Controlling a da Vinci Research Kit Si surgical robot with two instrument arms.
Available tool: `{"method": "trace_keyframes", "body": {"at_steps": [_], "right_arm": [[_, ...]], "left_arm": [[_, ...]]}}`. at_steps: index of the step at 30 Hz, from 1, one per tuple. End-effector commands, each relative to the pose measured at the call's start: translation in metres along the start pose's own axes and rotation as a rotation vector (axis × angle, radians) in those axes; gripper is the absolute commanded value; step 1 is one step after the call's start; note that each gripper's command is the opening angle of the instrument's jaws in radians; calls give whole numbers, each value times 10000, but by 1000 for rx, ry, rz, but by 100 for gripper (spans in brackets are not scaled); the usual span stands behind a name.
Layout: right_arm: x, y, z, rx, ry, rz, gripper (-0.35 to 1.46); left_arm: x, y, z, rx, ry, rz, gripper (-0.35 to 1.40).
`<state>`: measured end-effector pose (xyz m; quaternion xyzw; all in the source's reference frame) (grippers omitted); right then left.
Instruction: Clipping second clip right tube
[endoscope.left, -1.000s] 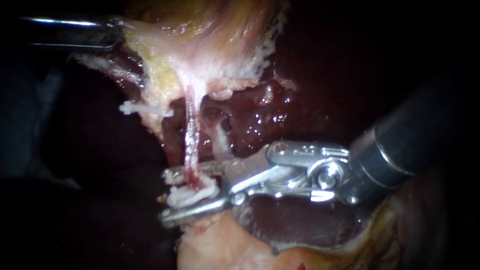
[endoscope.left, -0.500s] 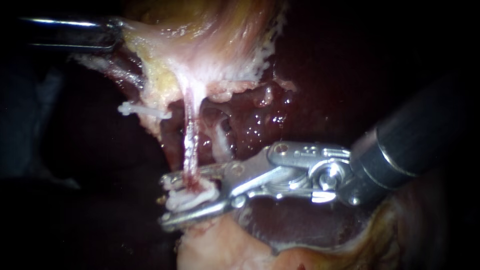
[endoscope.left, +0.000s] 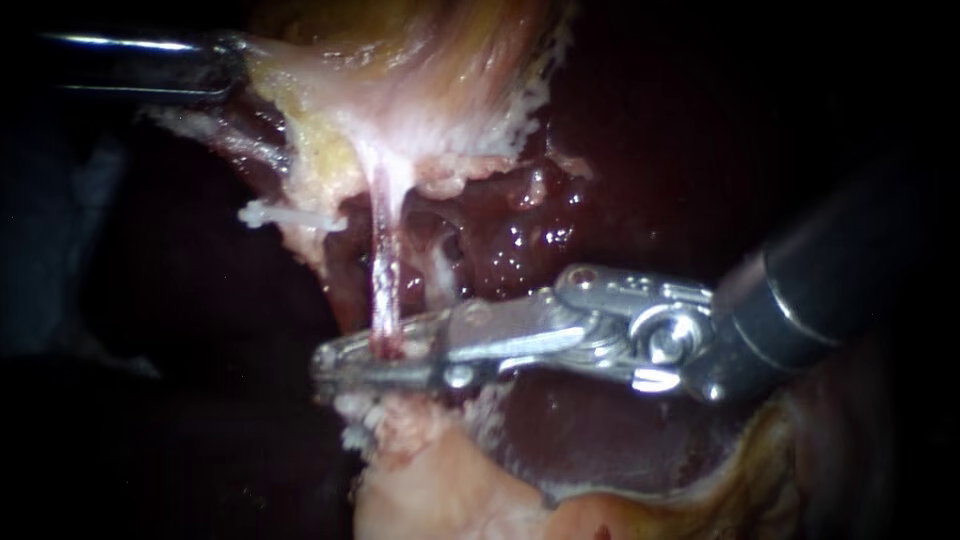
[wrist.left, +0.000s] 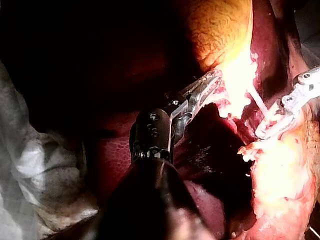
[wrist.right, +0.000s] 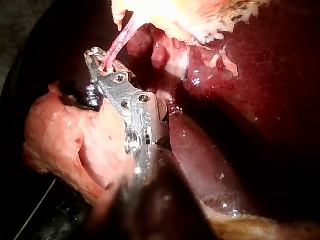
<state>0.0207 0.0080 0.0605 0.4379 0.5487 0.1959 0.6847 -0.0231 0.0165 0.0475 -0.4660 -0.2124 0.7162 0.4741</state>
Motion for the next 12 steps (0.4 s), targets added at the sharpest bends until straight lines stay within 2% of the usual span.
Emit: {"method": "trace_keyframes", "body": {"at_steps": [1, 12], "right_arm": [[-1, 0, 0, -2, -14, 1, -35], [-5, 4, -1, -3, -18, -1, -35]], "left_arm": [[0, 0, 0, 0, 0, 0, -35], [0, -1, 1, 0, 0, 0, -35]]}}
